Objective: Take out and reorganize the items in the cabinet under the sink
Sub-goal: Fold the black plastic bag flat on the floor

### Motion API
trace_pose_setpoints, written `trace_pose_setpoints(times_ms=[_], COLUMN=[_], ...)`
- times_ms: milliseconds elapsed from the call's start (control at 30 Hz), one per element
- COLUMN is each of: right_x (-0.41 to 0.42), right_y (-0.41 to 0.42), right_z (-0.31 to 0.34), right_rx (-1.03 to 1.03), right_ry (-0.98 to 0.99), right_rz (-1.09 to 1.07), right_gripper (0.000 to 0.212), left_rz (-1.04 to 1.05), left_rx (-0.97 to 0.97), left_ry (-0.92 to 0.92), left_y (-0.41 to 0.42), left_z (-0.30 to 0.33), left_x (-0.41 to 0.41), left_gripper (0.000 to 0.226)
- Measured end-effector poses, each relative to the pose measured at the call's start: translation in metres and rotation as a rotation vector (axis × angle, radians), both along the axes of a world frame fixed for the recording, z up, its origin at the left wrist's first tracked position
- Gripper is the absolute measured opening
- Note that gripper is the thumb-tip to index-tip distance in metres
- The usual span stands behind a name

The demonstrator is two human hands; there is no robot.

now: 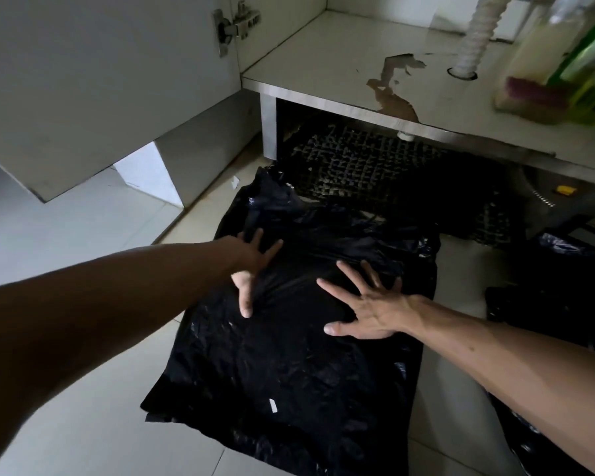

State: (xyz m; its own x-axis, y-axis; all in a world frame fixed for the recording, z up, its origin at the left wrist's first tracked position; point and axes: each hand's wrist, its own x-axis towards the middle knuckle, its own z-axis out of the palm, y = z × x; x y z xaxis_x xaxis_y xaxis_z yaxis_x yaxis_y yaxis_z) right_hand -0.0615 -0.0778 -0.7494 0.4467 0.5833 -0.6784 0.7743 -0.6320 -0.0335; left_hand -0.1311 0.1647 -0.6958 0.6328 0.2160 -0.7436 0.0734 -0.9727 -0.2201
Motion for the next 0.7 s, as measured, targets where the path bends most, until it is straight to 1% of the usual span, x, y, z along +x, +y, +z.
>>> trace_pose_setpoints(times_ms=[100,167,267,300,333,367,400,433,467,500,533,567,600,633,667,700], right_x=[0.003,0.004,0.004,0.006,0.008,0.014,0.023,0.034,0.047,0.061,0.076,0.089,0.1,0.109,0.113,0.115], right_y=[0.003,0.002,0.005,0.005,0.005,0.004,0.001,-0.005,-0.014,-0.026,-0.04,-0.058,-0.077,-0.096,-0.114,-0.131], right_z=[0.003,0.004,0.011,0.017,0.026,0.038,0.05,0.066,0.083,0.103,0.122,0.14,0.152,0.16,0.164,0.163], right_rx=[-0.003,0.006,-0.03,-0.006,0.069,0.188,0.328,0.451,0.533,0.549,0.486,0.341,0.163,0.004,-0.105,-0.164], right_ry=[0.014,0.03,0.047,0.071,0.091,0.087,0.037,-0.06,-0.167,-0.234,-0.244,-0.22,-0.173,-0.119,-0.064,-0.013], right_rz=[-0.002,-0.025,-0.023,-0.035,-0.061,-0.088,-0.098,-0.094,-0.08,-0.072,-0.078,-0.098,-0.127,-0.16,-0.192,-0.235], right_gripper=[0.09,0.092,0.096,0.096,0.093,0.088,0.081,0.072,0.062,0.051,0.04,0.031,0.024,0.022,0.024,0.031], left_rz=[0.022,0.011,-0.009,-0.025,-0.029,-0.031,-0.03,-0.044,-0.082,-0.159,-0.261,-0.333,-0.369,-0.385,-0.389,-0.397], left_rx=[0.04,0.079,0.188,0.223,0.249,0.271,0.29,0.293,0.259,0.173,0.068,-0.029,-0.107,-0.174,-0.238,-0.3], left_ry=[0.064,0.063,0.043,0.039,0.033,0.026,0.022,0.011,-0.023,-0.102,-0.226,-0.359,-0.453,-0.501,-0.512,-0.509], left_y=[0.009,0.003,-0.006,-0.012,-0.019,-0.028,-0.038,-0.049,-0.06,-0.073,-0.085,-0.101,-0.12,-0.142,-0.165,-0.19], left_z=[-0.006,-0.01,-0.012,-0.01,-0.008,-0.003,0.005,0.016,0.027,0.037,0.045,0.051,0.055,0.057,0.056,0.053], left_x=[0.004,0.01,0.012,0.013,0.015,0.019,0.022,0.025,0.028,0.03,0.031,0.031,0.03,0.028,0.027,0.026], left_gripper=[0.167,0.169,0.169,0.167,0.164,0.159,0.152,0.141,0.123,0.095,0.065,0.042,0.032,0.03,0.033,0.038])
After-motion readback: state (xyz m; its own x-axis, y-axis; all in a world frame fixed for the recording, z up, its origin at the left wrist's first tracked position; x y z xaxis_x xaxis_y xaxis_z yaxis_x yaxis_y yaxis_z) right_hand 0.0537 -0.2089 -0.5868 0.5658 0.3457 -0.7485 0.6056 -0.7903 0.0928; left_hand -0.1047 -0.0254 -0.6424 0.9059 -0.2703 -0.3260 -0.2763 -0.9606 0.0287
